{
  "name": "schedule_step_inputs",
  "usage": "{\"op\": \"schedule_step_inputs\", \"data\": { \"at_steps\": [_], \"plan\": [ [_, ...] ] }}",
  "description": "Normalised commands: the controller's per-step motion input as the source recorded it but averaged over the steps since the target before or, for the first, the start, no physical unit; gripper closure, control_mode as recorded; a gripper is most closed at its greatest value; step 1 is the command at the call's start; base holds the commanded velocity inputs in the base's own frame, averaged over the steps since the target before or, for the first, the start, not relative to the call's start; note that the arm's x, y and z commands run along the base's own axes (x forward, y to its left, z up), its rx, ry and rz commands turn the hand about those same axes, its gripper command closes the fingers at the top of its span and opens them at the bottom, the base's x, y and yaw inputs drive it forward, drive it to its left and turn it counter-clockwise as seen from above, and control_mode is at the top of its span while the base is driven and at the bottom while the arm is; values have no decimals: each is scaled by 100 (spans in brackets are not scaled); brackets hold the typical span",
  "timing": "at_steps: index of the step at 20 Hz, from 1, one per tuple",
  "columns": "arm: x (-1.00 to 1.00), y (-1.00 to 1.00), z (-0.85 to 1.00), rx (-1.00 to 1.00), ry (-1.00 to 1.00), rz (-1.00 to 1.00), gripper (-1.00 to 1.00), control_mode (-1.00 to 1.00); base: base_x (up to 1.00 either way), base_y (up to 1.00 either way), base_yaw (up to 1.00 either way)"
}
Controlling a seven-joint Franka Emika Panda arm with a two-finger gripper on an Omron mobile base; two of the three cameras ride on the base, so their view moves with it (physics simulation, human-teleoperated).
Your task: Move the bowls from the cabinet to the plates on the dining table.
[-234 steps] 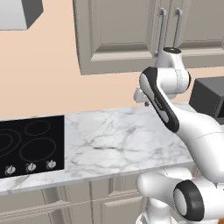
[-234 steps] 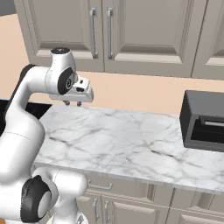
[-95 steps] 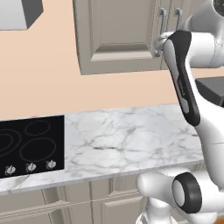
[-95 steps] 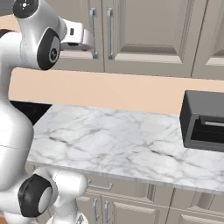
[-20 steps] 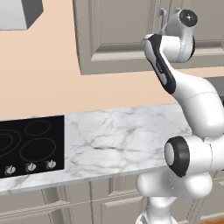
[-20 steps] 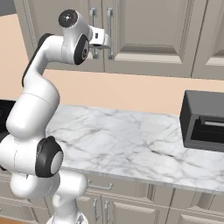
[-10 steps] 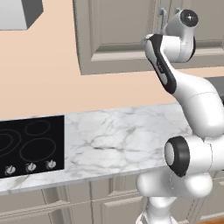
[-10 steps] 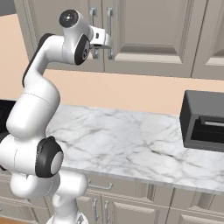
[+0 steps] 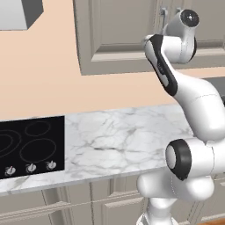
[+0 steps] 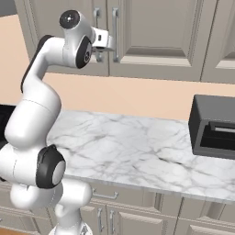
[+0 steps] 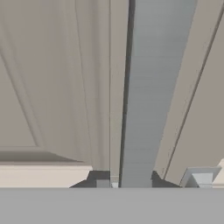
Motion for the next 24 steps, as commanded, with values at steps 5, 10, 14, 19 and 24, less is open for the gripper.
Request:
{"op": "schedule_step_inputs", "data": {
  "at_steps": [5,10,14,19,24],
  "plan": [
    [-26,50,0,0,0,6,100,-100,0,0,0],
    [-33,48,0,0,0,8,100,-100,0,0,0],
    [-41,45,0,0,0,9,100,-100,0,0,0],
    [-44,49,-1,0,0,8,100,-100,0,0,0],
    [-48,44,-4,0,0,6,100,-100,0,0,0]
  ]
}}
